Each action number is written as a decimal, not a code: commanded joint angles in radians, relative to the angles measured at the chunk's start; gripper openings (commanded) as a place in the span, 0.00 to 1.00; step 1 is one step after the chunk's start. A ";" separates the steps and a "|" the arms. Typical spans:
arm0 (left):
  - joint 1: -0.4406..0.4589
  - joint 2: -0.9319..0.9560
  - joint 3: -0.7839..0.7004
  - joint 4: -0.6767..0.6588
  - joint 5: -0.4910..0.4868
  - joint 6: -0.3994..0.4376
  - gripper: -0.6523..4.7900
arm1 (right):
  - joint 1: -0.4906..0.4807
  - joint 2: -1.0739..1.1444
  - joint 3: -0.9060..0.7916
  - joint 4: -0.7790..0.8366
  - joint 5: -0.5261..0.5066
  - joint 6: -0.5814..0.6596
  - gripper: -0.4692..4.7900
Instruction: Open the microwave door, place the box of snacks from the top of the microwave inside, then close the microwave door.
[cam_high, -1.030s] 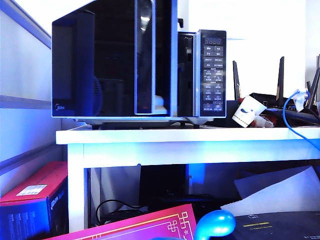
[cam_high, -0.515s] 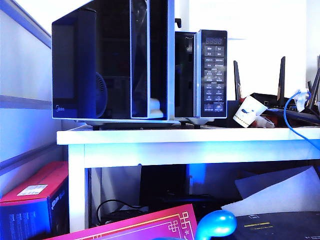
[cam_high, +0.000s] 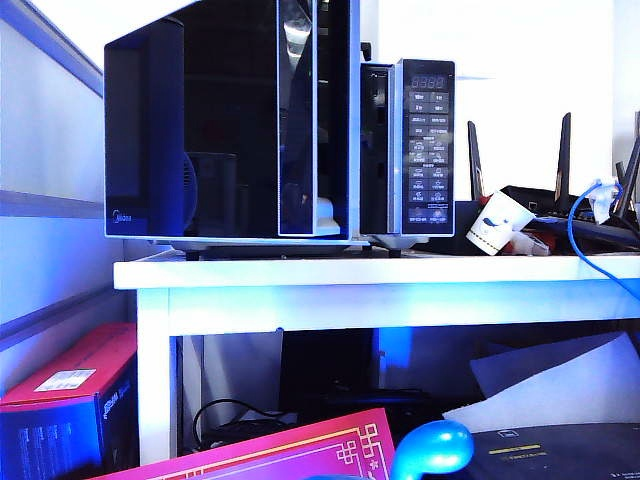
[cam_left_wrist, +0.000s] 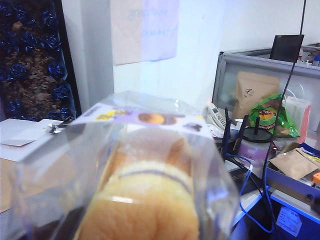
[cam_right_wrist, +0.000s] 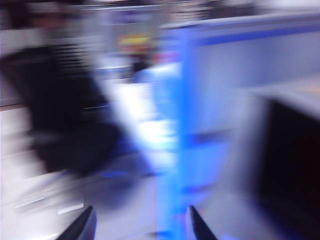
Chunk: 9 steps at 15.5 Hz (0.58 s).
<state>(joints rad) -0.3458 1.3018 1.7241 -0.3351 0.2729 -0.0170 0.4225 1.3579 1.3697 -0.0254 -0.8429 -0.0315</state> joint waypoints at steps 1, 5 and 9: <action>-0.001 -0.006 0.005 0.029 0.001 0.002 0.63 | 0.000 0.000 0.005 0.031 0.368 -0.092 0.54; -0.001 -0.006 0.005 0.029 0.001 0.001 0.63 | -0.001 0.089 0.005 0.016 0.529 -0.159 0.54; -0.001 -0.006 0.005 0.029 0.001 0.002 0.63 | 0.000 0.129 0.004 -0.053 0.487 -0.159 0.54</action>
<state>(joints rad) -0.3462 1.3018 1.7241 -0.3347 0.2729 -0.0170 0.4213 1.4948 1.3678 -0.0811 -0.3195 -0.1890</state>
